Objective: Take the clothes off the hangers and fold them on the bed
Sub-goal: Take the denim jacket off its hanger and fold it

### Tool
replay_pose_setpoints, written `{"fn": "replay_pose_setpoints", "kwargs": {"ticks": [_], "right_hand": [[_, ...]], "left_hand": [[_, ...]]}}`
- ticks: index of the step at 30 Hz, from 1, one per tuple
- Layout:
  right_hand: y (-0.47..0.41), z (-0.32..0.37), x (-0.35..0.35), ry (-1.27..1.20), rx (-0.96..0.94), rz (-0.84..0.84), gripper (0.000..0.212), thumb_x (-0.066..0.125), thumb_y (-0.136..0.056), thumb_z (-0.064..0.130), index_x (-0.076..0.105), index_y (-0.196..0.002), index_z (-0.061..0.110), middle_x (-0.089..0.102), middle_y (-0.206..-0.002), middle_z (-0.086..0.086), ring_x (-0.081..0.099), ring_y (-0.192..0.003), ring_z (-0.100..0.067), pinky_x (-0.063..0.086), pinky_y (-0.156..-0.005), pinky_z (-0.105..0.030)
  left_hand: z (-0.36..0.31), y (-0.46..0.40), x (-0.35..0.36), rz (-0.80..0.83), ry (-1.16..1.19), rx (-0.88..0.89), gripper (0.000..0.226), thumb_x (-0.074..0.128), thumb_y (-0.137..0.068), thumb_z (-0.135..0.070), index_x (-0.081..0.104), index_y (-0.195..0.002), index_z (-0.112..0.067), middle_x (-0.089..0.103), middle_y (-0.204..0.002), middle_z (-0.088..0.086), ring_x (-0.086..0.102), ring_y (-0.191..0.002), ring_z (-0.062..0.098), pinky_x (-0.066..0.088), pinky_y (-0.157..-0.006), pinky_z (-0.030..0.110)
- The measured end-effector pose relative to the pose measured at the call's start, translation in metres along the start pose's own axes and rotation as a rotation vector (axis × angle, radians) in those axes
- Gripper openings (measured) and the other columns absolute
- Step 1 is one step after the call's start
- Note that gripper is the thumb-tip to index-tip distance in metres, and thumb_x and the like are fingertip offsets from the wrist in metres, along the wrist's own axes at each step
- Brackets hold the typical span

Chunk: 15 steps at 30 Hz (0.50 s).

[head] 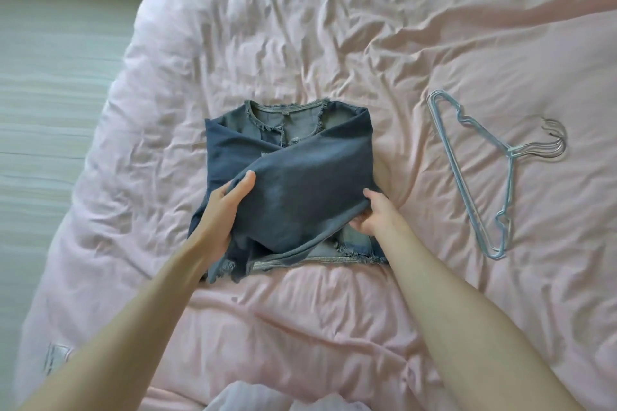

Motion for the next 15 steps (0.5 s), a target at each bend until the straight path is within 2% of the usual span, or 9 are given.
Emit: {"fn": "replay_pose_setpoints", "kwargs": {"ticks": [1, 2, 3, 5, 7, 9, 11, 13, 15], "right_hand": [[-0.004, 0.004, -0.003, -0.01, -0.018, -0.043, 0.016, 0.052, -0.094, 0.015, 0.054, -0.109, 0.011, 0.066, -0.08, -0.009, 0.068, -0.07, -0.026, 0.055, -0.047, -0.031], [-0.009, 0.008, -0.005, -0.054, -0.045, -0.066, 0.013, 0.048, -0.095, 0.012, 0.054, -0.106, 0.011, 0.067, -0.078, -0.007, 0.069, -0.062, -0.023, 0.054, -0.046, -0.027], [-0.009, 0.014, -0.005, -0.114, -0.083, -0.039, 0.013, 0.043, -0.096, 0.01, 0.054, -0.101, 0.009, 0.068, -0.088, -0.006, 0.071, -0.072, -0.021, 0.056, -0.058, -0.027], [-0.013, 0.024, -0.007, -0.226, -0.152, 0.03, 0.021, 0.033, -0.098, 0.007, 0.054, -0.093, 0.006, 0.058, -0.122, -0.011, 0.058, -0.115, -0.025, 0.046, -0.095, -0.033], [-0.014, 0.029, -0.016, -0.286, -0.152, 0.03, 0.025, 0.03, -0.099, 0.007, 0.055, -0.098, 0.005, 0.051, -0.135, -0.012, 0.047, -0.127, -0.028, 0.038, -0.103, -0.036], [-0.022, 0.032, -0.028, -0.207, -0.146, -0.048, 0.029, 0.031, -0.099, 0.007, 0.052, -0.12, 0.004, 0.051, -0.135, -0.012, 0.047, -0.127, -0.028, 0.039, -0.101, -0.038], [-0.029, 0.038, -0.039, 0.031, -0.183, -0.207, 0.037, 0.036, -0.096, 0.005, 0.045, -0.132, 0.005, 0.055, -0.126, -0.011, 0.053, -0.116, -0.029, 0.041, -0.1, -0.037], [-0.028, 0.056, -0.049, 0.383, -0.297, -0.459, 0.04, 0.041, -0.091, 0.006, 0.045, -0.131, 0.004, 0.056, -0.112, -0.011, 0.056, -0.098, -0.03, 0.043, -0.1, -0.04], [-0.023, 0.084, -0.038, 0.819, -0.481, -0.626, 0.039, 0.044, -0.092, 0.013, 0.044, -0.131, 0.009, 0.049, -0.127, -0.011, 0.049, -0.112, -0.032, 0.041, -0.099, -0.044]], "left_hand": [[0.001, -0.002, -0.003, -0.008, -0.008, -0.01, 0.019, 0.055, -0.093, -0.022, 0.069, -0.103, -0.015, 0.072, -0.101, 0.006, 0.068, -0.097, 0.019, 0.053, -0.083, 0.031], [0.005, -0.006, -0.009, -0.021, -0.028, -0.024, 0.016, 0.056, -0.091, -0.017, 0.07, -0.099, -0.014, 0.073, -0.099, 0.007, 0.067, -0.097, 0.021, 0.053, -0.083, 0.033], [0.007, -0.009, -0.012, -0.034, -0.064, -0.03, 0.015, 0.058, -0.089, -0.012, 0.071, -0.095, -0.014, 0.073, -0.097, 0.008, 0.067, -0.096, 0.022, 0.053, -0.085, 0.035], [0.017, -0.019, -0.018, -0.071, -0.159, -0.069, 0.018, 0.058, -0.086, -0.006, 0.072, -0.089, -0.017, 0.073, -0.095, 0.009, 0.066, -0.096, 0.024, 0.052, -0.087, 0.039], [0.029, -0.029, -0.022, -0.103, -0.299, -0.128, 0.02, 0.058, -0.085, -0.006, 0.071, -0.084, -0.02, 0.072, -0.09, 0.005, 0.065, -0.094, 0.024, 0.051, -0.087, 0.04], [0.04, -0.04, -0.022, -0.091, -0.427, -0.158, 0.017, 0.058, -0.086, -0.008, 0.07, -0.084, -0.02, 0.071, -0.091, 0.005, 0.065, -0.094, 0.025, 0.051, -0.088, 0.041], [0.044, -0.049, -0.021, -0.076, -0.517, -0.144, 0.016, 0.057, -0.088, -0.01, 0.068, -0.085, -0.021, 0.071, -0.093, 0.004, 0.064, -0.095, 0.023, 0.051, -0.09, 0.041], [0.047, -0.058, -0.024, -0.056, -0.652, -0.145, 0.017, 0.054, -0.089, -0.011, 0.065, -0.089, -0.023, 0.068, -0.096, 0.002, 0.061, -0.097, 0.021, 0.049, -0.089, 0.036], [0.055, -0.066, -0.027, 0.027, -0.834, -0.207, 0.019, 0.051, -0.087, -0.008, 0.063, -0.088, -0.023, 0.065, -0.097, 0.003, 0.056, -0.097, 0.02, 0.044, -0.084, 0.031]]}}
Point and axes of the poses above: each hand's wrist, its own y-axis away from the middle knuckle, its own x-axis out of the palm, z = x × y, the point moved 7 cm from there along -y, towards the middle knuckle
